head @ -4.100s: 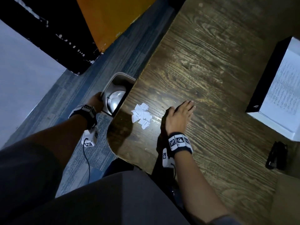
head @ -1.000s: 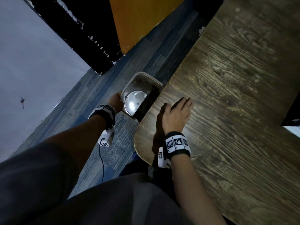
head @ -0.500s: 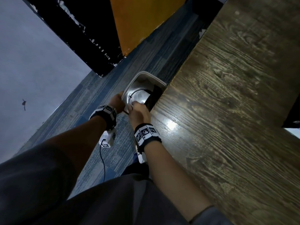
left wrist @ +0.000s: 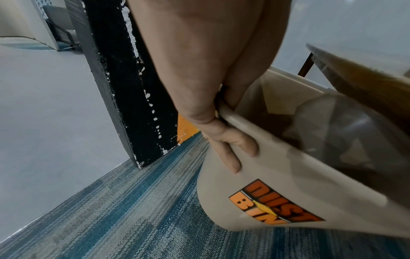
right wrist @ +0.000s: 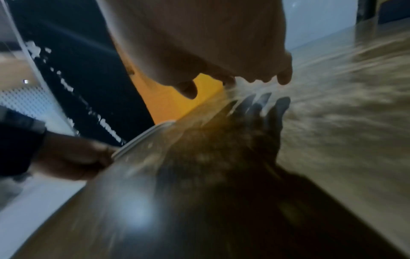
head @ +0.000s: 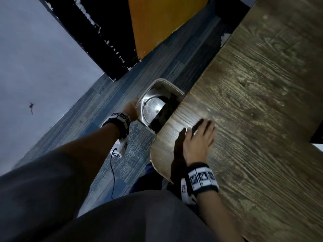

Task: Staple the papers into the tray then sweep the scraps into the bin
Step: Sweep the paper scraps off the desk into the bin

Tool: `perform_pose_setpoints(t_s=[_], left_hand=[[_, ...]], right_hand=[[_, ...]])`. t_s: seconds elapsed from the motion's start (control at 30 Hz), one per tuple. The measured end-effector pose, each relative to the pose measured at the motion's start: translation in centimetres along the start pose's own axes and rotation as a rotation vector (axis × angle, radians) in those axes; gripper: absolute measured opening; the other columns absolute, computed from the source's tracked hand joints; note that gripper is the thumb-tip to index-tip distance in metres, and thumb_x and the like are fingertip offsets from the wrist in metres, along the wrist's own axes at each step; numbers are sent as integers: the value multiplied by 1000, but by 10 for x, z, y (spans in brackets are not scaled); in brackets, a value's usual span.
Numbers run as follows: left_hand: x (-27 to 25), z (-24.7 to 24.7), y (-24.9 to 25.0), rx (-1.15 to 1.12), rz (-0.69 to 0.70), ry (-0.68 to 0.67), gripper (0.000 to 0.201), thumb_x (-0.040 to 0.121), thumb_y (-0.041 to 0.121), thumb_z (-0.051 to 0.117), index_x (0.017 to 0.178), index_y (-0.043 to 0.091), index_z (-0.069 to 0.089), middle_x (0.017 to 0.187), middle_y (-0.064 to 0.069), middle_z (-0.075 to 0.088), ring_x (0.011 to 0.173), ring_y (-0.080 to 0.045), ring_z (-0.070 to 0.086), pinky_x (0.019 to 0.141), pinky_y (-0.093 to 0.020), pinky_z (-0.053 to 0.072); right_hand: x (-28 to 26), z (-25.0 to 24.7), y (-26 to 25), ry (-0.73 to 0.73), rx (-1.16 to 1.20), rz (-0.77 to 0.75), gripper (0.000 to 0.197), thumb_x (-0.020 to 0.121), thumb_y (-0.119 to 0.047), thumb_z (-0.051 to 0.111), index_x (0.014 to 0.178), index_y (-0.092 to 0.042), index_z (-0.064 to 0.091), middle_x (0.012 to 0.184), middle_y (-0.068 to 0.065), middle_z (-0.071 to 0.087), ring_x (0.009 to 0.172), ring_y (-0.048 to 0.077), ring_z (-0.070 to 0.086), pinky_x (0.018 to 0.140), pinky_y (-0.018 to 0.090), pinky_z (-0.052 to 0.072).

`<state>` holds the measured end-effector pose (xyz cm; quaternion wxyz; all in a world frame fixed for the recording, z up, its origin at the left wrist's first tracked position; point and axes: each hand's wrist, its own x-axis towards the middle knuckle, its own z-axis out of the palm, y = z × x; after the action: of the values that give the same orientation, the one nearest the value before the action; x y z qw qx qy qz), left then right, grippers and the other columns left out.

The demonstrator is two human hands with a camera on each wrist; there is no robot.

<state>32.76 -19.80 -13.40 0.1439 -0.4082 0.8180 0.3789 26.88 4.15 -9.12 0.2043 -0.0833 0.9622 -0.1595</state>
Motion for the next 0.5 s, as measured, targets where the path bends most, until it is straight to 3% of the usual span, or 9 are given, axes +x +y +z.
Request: perform_pose_setpoints(t_s=[0.17,0.3,0.37,0.43,0.47,0.5], left_hand=[[7,6,-21,32,2,-40,48,80,-16,43,125,-1,51,117,-27,60,108,-40,59,90,-48,51],[3,6,-25,-34,-28,-68,43,79,-14,43,118,-1,56,115,-30,61,109,-42,59,94,-50,48],[1,4,-24,-12,-37,-82,44,79,-13,43,120,-1,54,117,-30,61,112,-40,57,97,-49,46],[-1,3,-27,-22,-40,-99,41,80,-11,45,119,-1,54,116,-31,61,113,-42,57,97,-50,45],[0,4,-29,-38,-43,-106,39,81,-11,46,118,-1,54,115,-31,62,112,-42,57,97,-51,46],[0,3,-31,-50,-48,-109,38,81,-11,46,117,0,54,115,-30,62,113,-41,57,97,-53,46]], right_hand=[[-55,47,-4,-189,-55,-90,74,99,-46,20,149,-5,-16,155,20,-27,141,35,-31,120,49,-7],[-66,70,-55,-214,18,-195,75,99,-49,19,149,-6,-15,153,21,-30,140,36,-33,119,48,-10],[-60,81,-76,-234,83,-298,69,100,-46,23,152,-10,-6,158,16,-21,144,33,-26,116,41,-16],[-49,86,-91,-315,136,-405,59,102,-33,30,151,-7,10,161,10,0,149,31,-7,116,31,-15],[-45,86,-94,-353,151,-450,52,102,-25,34,149,-5,22,159,11,17,148,30,10,120,30,-8],[-41,85,-95,-392,131,-475,44,100,-19,38,142,-6,37,151,13,36,142,28,29,122,33,9]])
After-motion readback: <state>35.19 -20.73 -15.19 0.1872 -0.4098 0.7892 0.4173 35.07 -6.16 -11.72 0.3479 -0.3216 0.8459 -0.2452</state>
